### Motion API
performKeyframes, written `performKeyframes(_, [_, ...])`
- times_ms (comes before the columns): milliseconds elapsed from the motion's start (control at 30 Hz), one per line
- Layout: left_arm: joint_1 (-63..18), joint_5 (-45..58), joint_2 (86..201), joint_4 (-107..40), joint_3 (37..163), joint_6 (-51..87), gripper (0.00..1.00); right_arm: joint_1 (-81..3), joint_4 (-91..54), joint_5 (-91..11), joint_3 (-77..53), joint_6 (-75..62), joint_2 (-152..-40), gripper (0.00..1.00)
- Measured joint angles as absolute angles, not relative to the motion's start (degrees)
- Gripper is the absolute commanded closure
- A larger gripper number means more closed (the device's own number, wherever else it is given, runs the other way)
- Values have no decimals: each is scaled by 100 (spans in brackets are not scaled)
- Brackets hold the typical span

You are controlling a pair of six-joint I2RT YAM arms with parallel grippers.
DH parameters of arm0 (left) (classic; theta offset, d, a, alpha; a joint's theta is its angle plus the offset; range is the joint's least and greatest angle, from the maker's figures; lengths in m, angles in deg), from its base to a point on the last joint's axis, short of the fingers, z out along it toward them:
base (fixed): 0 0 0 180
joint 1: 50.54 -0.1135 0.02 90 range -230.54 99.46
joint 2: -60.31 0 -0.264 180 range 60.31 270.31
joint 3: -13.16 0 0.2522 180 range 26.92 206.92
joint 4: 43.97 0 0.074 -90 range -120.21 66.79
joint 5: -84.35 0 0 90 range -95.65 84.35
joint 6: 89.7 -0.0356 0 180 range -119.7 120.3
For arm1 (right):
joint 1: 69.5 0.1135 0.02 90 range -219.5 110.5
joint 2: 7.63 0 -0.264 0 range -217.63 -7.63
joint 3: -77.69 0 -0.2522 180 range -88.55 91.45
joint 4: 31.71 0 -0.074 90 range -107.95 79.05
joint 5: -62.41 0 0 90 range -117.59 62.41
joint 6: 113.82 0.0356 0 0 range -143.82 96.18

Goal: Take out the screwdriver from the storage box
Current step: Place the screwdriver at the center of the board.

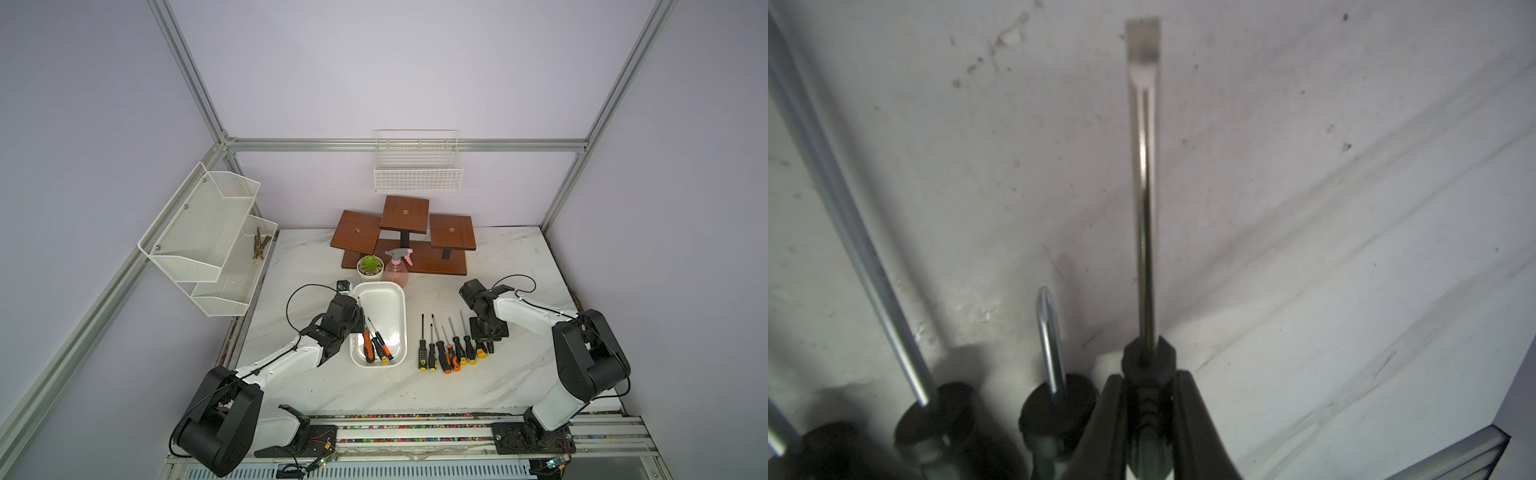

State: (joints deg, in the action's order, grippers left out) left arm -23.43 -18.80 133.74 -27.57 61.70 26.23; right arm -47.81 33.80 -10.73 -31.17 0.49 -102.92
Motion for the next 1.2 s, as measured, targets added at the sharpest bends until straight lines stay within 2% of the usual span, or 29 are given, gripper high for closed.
performKeyframes(200, [-2343, -1880, 13374, -2755, 6173, 2621, 100, -4831, 3364, -1125, -3117, 10, -10368, 84])
performKeyframes(733, [-2343, -1889, 13374, -2731, 6186, 2619, 100, -4890, 3303, -1219, -3117, -99, -10405, 71])
performKeyframes(1200, [-2343, -1895, 13289, -2539, 6194, 2619, 100, -4912, 3308, -1235, -3115, -102, -10159, 72])
